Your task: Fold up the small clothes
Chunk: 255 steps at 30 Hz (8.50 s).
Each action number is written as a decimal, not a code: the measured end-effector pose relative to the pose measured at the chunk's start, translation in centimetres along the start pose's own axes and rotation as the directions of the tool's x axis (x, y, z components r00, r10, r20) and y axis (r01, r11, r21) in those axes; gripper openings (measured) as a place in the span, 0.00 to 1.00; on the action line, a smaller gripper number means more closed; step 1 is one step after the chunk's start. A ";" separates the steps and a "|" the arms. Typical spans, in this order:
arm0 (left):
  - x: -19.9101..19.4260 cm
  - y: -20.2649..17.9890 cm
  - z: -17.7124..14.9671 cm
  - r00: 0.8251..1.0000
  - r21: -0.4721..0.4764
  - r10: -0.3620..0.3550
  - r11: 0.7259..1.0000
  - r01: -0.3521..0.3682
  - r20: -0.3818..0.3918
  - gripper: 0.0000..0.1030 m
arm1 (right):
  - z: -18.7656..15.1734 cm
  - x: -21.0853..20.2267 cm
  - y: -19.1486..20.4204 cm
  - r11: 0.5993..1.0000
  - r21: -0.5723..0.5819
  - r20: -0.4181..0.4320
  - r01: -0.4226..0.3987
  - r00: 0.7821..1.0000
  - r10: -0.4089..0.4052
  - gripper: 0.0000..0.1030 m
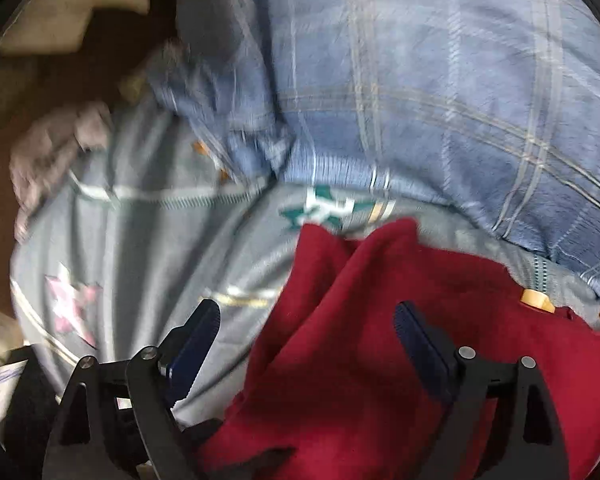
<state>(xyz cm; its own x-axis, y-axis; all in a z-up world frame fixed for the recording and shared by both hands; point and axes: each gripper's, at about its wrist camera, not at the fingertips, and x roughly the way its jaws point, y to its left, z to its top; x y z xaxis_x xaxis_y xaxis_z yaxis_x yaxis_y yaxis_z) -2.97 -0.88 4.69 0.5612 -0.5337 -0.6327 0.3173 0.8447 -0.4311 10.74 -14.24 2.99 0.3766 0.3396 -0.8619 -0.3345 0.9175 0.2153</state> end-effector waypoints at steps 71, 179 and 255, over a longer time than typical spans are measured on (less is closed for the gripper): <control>3.4 -18.2 -5.3 0.973 0.276 0.178 0.952 -0.133 -0.145 0.64 | -24.1 -15.5 -16.9 0.968 0.235 0.169 0.088 0.977 -0.130 0.06; -13.5 -14.9 -11.1 0.937 0.219 0.302 0.916 -0.336 0.174 0.62 | -26.2 -21.7 -3.6 0.939 0.264 0.392 0.218 0.866 -0.311 0.85; -11.8 -14.6 -11.3 0.928 0.233 0.329 0.902 -0.364 0.177 0.62 | -25.8 -18.9 -3.6 0.943 0.261 0.321 0.207 0.903 -0.287 0.89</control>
<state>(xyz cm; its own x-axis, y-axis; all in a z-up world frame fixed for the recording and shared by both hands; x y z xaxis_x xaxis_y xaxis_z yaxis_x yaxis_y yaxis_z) -22.81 -7.36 11.18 0.7603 -0.2102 -0.6146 0.2599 0.9656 -0.0088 -17.47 -29.29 6.69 0.7131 0.1096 -0.6924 -0.0117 0.9894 0.1446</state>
